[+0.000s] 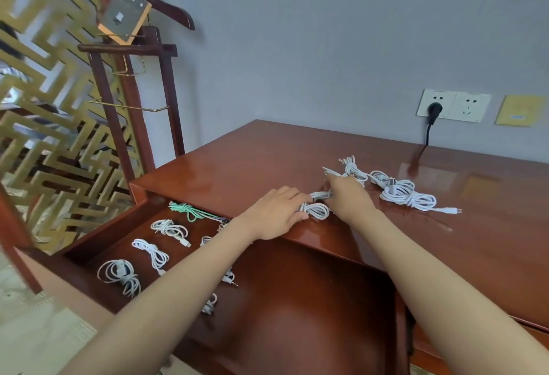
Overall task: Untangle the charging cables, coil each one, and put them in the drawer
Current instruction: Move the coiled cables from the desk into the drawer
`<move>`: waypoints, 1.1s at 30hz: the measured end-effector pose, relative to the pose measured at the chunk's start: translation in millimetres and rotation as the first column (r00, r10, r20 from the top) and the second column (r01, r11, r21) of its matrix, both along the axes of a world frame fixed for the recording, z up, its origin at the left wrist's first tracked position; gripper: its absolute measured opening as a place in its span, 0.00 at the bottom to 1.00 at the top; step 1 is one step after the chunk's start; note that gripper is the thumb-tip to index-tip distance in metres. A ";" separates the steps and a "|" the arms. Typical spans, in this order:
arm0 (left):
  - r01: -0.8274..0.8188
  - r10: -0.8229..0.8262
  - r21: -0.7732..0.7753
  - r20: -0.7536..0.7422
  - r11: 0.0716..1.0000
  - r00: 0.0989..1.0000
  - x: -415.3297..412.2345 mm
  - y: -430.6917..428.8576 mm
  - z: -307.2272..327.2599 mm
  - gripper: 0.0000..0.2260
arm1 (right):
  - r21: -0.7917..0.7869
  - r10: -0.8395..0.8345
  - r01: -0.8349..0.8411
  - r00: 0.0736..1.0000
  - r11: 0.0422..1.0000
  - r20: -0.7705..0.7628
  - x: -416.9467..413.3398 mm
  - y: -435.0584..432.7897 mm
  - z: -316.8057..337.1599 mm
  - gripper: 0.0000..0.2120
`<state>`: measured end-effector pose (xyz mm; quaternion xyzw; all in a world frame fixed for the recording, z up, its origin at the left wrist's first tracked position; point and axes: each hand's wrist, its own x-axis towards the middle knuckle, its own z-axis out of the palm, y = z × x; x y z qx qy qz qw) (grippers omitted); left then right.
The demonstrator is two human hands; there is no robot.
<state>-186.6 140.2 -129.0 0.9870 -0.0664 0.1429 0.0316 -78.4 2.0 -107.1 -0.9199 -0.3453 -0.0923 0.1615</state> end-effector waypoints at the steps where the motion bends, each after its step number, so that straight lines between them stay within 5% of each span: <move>1: -0.003 0.003 -0.012 0.003 1.000 1.000 -0.2 -0.1 -0.6 0.19 | 0.001 0.002 -0.002 1.000 1.000 0.001 -0.7 0.0 0.0 0.07; 9: -0.019 0.027 -0.125 0.069 0.992 0.997 -6.8 -2.0 -7.6 0.17 | 0.035 -0.011 0.012 1.000 0.999 -0.028 -7.3 -5.3 3.9 0.10; 20: 0.010 -0.004 -0.045 0.127 0.999 0.992 -33.9 6.4 -16.5 0.23 | 0.134 -0.039 0.048 0.997 0.990 -0.067 -24.0 -19.8 15.7 0.11; 27: 0.035 0.003 -0.182 0.205 0.983 0.979 -52.6 18.6 -3.1 0.24 | 0.141 -0.005 0.020 0.994 0.990 -0.107 -50.8 -29.6 17.3 0.14; 33: 0.002 0.041 -0.317 0.129 0.948 0.991 -69.2 14.4 2.0 0.21 | 0.141 0.015 -0.003 0.996 0.990 -0.086 -67.8 -46.0 15.4 0.09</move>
